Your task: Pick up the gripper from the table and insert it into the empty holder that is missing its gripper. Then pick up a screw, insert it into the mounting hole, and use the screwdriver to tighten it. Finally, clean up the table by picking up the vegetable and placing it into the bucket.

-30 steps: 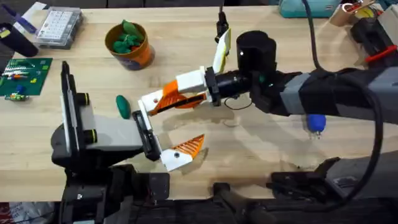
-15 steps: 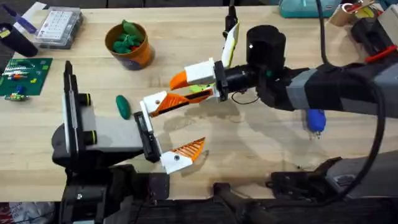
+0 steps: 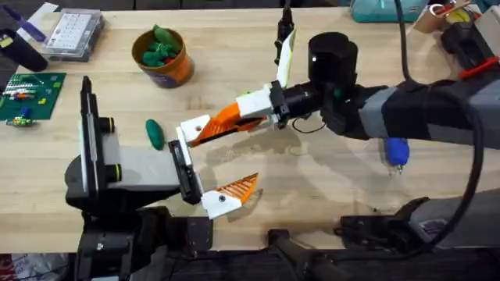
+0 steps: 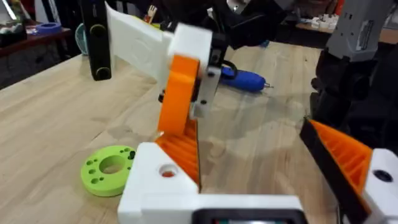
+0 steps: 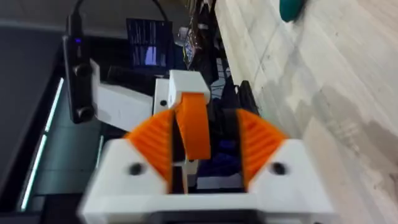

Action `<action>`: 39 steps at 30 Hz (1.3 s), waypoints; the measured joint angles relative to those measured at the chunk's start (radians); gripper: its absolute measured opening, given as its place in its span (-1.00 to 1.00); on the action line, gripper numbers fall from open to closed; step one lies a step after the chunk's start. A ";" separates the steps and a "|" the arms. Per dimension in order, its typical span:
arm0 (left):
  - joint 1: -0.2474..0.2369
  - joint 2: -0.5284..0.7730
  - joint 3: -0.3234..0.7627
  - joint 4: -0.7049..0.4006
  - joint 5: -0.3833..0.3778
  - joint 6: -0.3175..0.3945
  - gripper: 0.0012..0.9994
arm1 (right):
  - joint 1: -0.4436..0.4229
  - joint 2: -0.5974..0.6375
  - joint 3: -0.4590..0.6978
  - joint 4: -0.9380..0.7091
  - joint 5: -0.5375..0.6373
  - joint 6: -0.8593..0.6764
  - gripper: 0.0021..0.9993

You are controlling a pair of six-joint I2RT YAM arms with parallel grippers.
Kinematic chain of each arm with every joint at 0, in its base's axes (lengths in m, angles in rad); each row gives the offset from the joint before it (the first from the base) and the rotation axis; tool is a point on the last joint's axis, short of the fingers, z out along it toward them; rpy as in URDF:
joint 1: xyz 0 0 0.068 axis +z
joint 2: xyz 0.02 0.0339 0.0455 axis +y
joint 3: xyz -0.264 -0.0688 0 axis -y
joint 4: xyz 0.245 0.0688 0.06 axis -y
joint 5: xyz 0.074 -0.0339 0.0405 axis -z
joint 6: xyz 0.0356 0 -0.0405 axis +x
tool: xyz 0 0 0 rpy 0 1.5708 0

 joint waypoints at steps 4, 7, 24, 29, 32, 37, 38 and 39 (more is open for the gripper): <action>0.000 0.000 0.000 -0.001 0.000 -0.001 0.98 | 0.012 0.000 0.000 0.006 -0.001 -0.005 -0.49; 0.000 0.000 0.000 -0.001 0.000 -0.005 0.98 | 0.015 0.000 0.000 0.010 0.000 -0.006 -0.60; 0.000 0.001 0.000 -0.002 -0.004 -0.036 0.98 | 0.020 -0.014 0.000 -0.031 0.040 -0.003 -0.99; 0.000 0.001 0.000 -0.002 -0.004 -0.038 0.98 | 0.022 -0.016 0.000 -0.031 0.050 0.000 -0.99; 0.000 0.001 0.000 -0.003 -0.002 -0.039 0.98 | 0.022 -0.016 0.000 -0.031 0.053 0.002 -0.99; 0.000 0.001 0.000 -0.004 0.001 -0.039 0.98 | 0.022 -0.016 0.000 -0.031 0.054 0.004 -0.99; 0.000 0.001 0.000 -0.004 0.001 -0.039 0.98 | 0.022 -0.016 0.000 -0.031 0.055 0.004 -0.99; 0.000 0.001 0.000 -0.004 0.001 -0.039 0.98 | 0.022 -0.016 0.000 -0.031 0.056 0.004 -0.99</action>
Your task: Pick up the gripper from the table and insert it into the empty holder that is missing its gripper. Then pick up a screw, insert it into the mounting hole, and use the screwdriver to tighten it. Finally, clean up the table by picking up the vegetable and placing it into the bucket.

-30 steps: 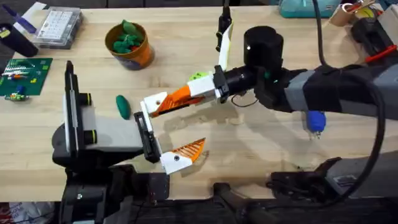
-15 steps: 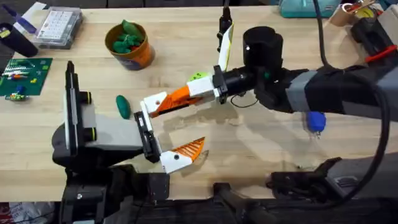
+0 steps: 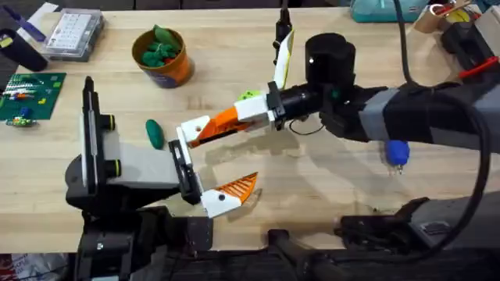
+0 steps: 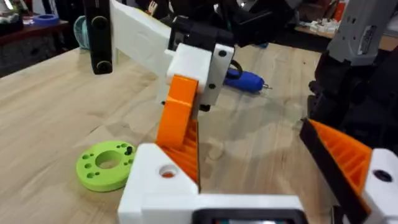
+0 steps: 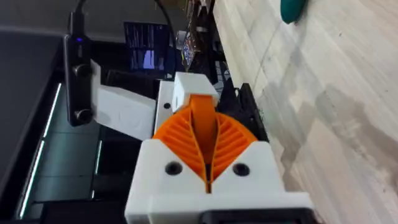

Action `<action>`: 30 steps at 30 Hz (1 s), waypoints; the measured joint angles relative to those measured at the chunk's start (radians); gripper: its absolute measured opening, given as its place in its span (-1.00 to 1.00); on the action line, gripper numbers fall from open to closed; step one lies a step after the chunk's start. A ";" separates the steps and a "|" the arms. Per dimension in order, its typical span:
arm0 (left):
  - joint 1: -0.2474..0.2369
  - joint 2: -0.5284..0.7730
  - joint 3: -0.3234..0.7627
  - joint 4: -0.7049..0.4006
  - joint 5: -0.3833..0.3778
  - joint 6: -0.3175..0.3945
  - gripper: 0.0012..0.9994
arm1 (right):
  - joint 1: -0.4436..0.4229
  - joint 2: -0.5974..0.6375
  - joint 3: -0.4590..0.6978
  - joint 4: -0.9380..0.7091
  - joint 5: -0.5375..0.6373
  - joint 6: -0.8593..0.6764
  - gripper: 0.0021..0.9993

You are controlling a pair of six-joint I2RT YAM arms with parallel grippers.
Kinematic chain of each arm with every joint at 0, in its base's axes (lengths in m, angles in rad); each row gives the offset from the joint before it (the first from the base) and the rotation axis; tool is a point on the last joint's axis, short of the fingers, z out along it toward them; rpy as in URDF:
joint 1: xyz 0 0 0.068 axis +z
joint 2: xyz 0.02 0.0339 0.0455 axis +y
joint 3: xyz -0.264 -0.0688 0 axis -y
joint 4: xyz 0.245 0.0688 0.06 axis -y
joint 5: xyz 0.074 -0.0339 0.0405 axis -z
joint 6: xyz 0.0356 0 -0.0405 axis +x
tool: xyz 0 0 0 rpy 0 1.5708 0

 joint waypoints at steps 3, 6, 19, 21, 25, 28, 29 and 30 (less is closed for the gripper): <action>0.000 0.000 0.000 0.000 0.000 -0.001 0.98 | 0.001 0.000 0.000 0.000 0.003 0.000 -0.99; 0.000 0.000 0.000 0.000 0.000 -0.001 0.98 | 0.001 0.000 0.000 0.000 0.004 0.000 -0.99; 0.000 0.000 0.000 0.000 0.002 -0.001 0.97 | 0.001 0.000 0.000 -0.010 0.022 0.005 -0.60; 0.001 0.000 0.000 0.000 0.002 0.000 0.97 | 0.001 0.000 0.000 -0.011 0.025 0.005 -0.55; 0.002 0.000 0.000 0.000 0.002 0.002 0.97 | 0.001 0.000 0.000 -0.015 0.033 0.004 -0.45; 0.002 0.000 0.000 0.000 0.003 0.002 0.97 | 0.001 0.000 0.000 -0.016 0.039 0.004 -0.40; 0.002 0.000 0.000 0.000 0.003 0.002 0.97 | 0.001 0.000 0.000 -0.016 0.040 0.004 -0.39; 0.002 0.000 0.000 0.000 0.003 0.003 0.97 | 0.001 0.000 0.000 -0.016 0.040 0.004 -0.39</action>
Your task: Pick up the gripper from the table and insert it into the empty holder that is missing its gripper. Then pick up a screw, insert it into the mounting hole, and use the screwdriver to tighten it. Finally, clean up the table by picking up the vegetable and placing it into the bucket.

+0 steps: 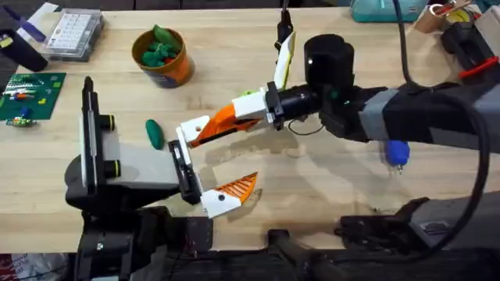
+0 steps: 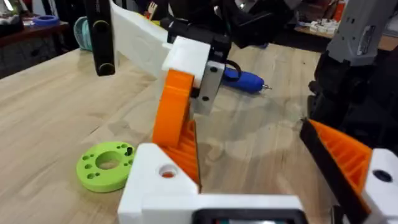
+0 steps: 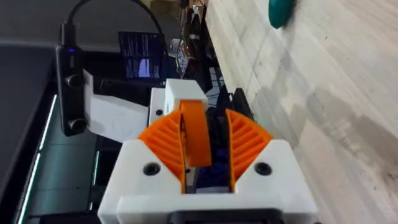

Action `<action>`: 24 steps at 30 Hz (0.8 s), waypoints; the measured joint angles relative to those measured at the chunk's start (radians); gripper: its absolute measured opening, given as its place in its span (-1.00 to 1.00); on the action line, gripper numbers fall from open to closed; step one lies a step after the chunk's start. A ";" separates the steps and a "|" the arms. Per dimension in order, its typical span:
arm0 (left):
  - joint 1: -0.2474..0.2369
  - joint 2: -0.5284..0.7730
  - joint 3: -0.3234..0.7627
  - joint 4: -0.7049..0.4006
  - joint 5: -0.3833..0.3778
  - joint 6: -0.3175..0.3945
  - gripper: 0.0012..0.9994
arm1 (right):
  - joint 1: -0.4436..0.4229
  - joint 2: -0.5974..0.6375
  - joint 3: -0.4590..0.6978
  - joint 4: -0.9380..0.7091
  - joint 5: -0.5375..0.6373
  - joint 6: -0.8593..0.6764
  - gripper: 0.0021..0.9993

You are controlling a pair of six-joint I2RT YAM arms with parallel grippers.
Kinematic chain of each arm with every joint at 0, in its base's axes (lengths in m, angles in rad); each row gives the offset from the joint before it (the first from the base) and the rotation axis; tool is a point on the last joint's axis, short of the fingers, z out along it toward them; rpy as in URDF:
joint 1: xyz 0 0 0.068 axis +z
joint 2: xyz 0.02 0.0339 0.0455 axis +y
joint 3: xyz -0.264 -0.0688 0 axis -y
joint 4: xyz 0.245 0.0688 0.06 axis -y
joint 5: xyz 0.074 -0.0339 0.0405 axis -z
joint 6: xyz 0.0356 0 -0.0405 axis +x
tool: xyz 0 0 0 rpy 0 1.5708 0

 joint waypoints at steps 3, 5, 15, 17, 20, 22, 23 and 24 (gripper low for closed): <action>0.000 0.000 0.000 -0.001 0.000 -0.001 0.97 | 0.000 0.000 0.000 0.004 -0.002 -0.001 -0.53; 0.000 0.002 0.000 -0.001 0.000 -0.008 0.98 | 0.001 -0.002 0.002 0.013 -0.007 0.002 -0.89; 0.001 0.005 0.000 -0.001 -0.002 -0.010 0.98 | 0.009 -0.006 0.003 0.013 0.007 0.011 -0.99; 0.004 0.005 0.000 0.000 -0.006 -0.013 0.98 | 0.015 -0.006 0.003 0.016 0.022 0.018 -0.99; 0.008 0.005 0.000 0.001 -0.016 -0.020 0.98 | 0.025 -0.006 0.003 0.022 0.048 0.031 -0.99; 0.010 0.005 0.000 0.001 -0.020 -0.023 0.98 | 0.028 -0.006 0.003 0.024 0.059 0.035 -0.99; 0.010 0.005 0.000 0.002 -0.023 -0.025 0.98 | 0.030 -0.006 0.003 0.024 0.064 0.038 -0.99; 0.010 0.005 0.000 0.002 -0.023 -0.026 0.98 | 0.030 -0.006 0.003 0.025 0.066 0.039 -0.99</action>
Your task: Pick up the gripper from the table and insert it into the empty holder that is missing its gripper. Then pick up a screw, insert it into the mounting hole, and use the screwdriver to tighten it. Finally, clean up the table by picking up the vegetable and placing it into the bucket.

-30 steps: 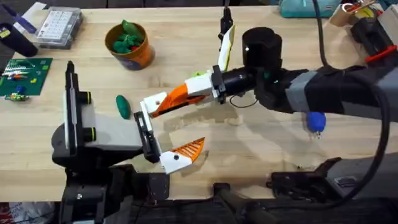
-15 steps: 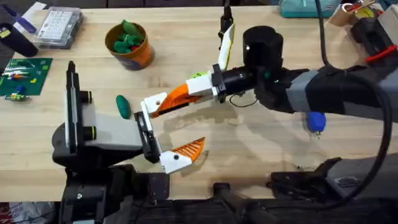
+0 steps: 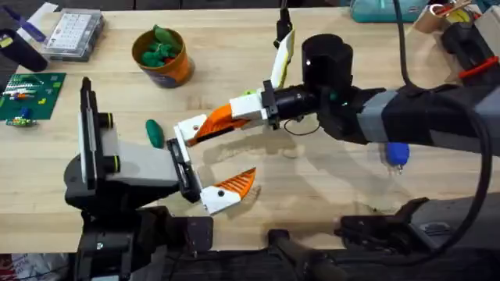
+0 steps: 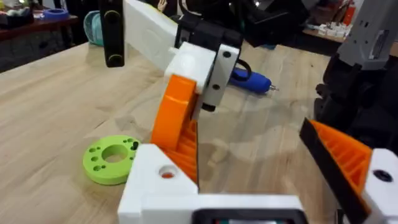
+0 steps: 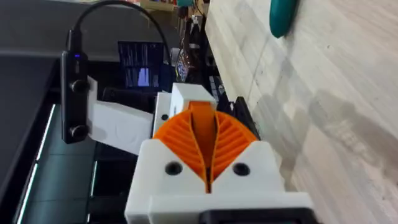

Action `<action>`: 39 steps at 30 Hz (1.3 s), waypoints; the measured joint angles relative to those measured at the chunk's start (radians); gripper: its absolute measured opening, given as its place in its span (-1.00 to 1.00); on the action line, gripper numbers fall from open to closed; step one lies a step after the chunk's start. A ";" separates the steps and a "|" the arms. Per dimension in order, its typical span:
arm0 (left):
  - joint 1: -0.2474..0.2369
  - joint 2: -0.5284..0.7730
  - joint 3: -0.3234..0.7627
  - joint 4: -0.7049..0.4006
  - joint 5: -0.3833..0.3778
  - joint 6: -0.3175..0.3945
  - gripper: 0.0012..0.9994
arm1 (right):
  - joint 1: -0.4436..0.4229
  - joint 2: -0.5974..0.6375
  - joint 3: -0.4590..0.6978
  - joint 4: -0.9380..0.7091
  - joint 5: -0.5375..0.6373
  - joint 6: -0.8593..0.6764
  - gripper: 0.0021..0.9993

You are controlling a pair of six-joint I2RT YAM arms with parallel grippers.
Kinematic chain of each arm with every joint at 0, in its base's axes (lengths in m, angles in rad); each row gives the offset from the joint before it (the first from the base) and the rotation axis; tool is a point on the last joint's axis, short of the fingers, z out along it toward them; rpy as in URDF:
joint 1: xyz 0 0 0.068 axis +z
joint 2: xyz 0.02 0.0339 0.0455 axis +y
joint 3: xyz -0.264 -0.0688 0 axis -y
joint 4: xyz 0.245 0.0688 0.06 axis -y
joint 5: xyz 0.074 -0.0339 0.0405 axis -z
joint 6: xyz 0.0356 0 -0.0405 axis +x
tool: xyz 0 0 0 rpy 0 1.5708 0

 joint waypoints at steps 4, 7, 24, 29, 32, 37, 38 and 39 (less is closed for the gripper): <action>0.000 0.000 0.000 0.000 -0.002 0.000 0.98 | 0.002 0.000 0.000 0.000 0.004 0.007 -0.85; 0.000 0.000 0.000 0.001 -0.002 0.001 0.98 | 0.003 0.000 0.000 -0.003 0.010 0.012 -0.72; 0.000 0.000 0.000 0.000 0.003 0.007 0.97 | 0.006 0.000 0.000 -0.010 0.023 0.017 -0.46; 0.000 0.000 0.000 -0.001 0.011 0.017 0.97 | 0.004 0.000 0.000 -0.016 0.022 0.017 -0.33; 0.000 0.000 0.000 -0.002 0.021 0.027 0.97 | -0.002 0.000 0.000 -0.021 0.023 0.019 -0.16; -0.010 0.000 0.000 -0.006 0.053 0.048 0.97 | -0.019 0.000 -0.002 -0.031 0.036 0.023 0.22; -0.011 0.000 0.000 -0.006 0.057 0.051 0.97 | -0.024 0.001 -0.002 -0.032 0.038 0.023 0.28; -0.012 0.000 0.000 -0.006 0.060 0.053 0.97 | -0.030 0.002 -0.002 -0.031 0.038 0.023 0.36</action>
